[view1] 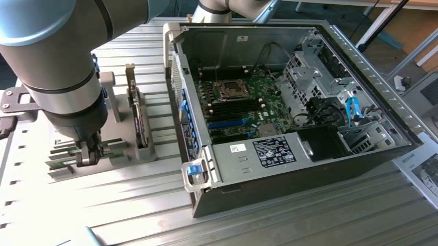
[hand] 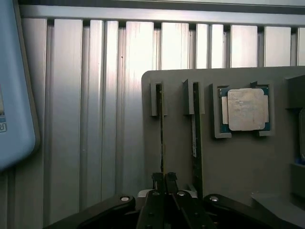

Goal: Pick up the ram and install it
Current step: 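Pick up the ram and move it above insertion slot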

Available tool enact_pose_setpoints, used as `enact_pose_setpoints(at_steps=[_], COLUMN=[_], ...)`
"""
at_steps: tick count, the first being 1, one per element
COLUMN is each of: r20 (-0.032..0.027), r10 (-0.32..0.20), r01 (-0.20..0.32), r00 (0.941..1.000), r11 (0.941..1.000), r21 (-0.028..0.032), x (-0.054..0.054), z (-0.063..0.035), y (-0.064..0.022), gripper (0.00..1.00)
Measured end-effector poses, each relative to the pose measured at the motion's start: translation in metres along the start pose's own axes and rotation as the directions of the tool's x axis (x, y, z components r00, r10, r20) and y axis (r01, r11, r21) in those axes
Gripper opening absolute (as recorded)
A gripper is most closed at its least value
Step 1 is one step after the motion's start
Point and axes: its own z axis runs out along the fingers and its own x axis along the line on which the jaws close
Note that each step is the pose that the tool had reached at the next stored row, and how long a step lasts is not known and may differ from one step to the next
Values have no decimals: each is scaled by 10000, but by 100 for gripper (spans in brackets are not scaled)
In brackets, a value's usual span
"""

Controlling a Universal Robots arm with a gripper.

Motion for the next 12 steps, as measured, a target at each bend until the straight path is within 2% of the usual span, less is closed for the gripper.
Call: enact_pose_setpoints(at_steps=[7,12], r20=[1,3], r10=[-1,0], r01=[1,0], r00=[10000,10000], r11=[10000,10000], r21=[1,0], x=[-3,-6], z=[-106,-250], y=[5,11], gripper=[12,12])
